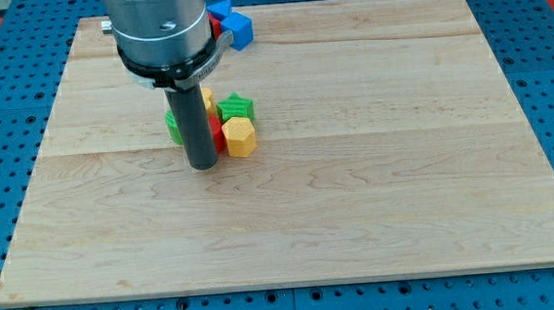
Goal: Push the blue cube closer to the green circle
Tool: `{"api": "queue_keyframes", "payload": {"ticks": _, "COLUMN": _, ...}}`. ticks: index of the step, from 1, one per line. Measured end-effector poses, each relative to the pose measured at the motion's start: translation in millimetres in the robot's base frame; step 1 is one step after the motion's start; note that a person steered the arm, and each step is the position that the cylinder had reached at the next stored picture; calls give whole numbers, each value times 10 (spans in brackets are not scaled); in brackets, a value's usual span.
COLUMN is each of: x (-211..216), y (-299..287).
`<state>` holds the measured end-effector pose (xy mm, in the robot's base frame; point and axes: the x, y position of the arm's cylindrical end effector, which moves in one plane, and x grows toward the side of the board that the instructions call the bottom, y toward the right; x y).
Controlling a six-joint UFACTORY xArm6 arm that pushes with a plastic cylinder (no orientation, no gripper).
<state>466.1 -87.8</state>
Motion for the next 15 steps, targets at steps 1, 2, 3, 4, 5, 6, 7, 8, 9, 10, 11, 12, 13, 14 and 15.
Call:
{"api": "queue_keyframes", "payload": {"ticks": 1, "x": -58, "y": 0}}
{"api": "queue_keyframes", "payload": {"ticks": 2, "x": -89, "y": 0}}
{"api": "queue_keyframes", "payload": {"ticks": 3, "x": 3, "y": -15}}
{"api": "queue_keyframes", "payload": {"ticks": 4, "x": 716, "y": 223}}
{"api": "queue_keyframes", "payload": {"ticks": 5, "x": 285, "y": 1569}}
{"api": "queue_keyframes", "payload": {"ticks": 6, "x": -887, "y": 2452}}
{"api": "queue_keyframes", "payload": {"ticks": 7, "x": -2119, "y": 2625}}
{"api": "queue_keyframes", "payload": {"ticks": 8, "x": -2729, "y": 2180}}
{"api": "queue_keyframes", "payload": {"ticks": 9, "x": -2733, "y": 2000}}
{"api": "queue_keyframes", "payload": {"ticks": 10, "x": -2727, "y": 1085}}
{"api": "queue_keyframes", "payload": {"ticks": 11, "x": -2720, "y": 701}}
{"api": "queue_keyframes", "payload": {"ticks": 12, "x": -2677, "y": 725}}
{"api": "queue_keyframes", "payload": {"ticks": 13, "x": -2448, "y": 570}}
{"api": "queue_keyframes", "payload": {"ticks": 14, "x": -2111, "y": 566}}
{"api": "queue_keyframes", "payload": {"ticks": 15, "x": -1816, "y": 348}}
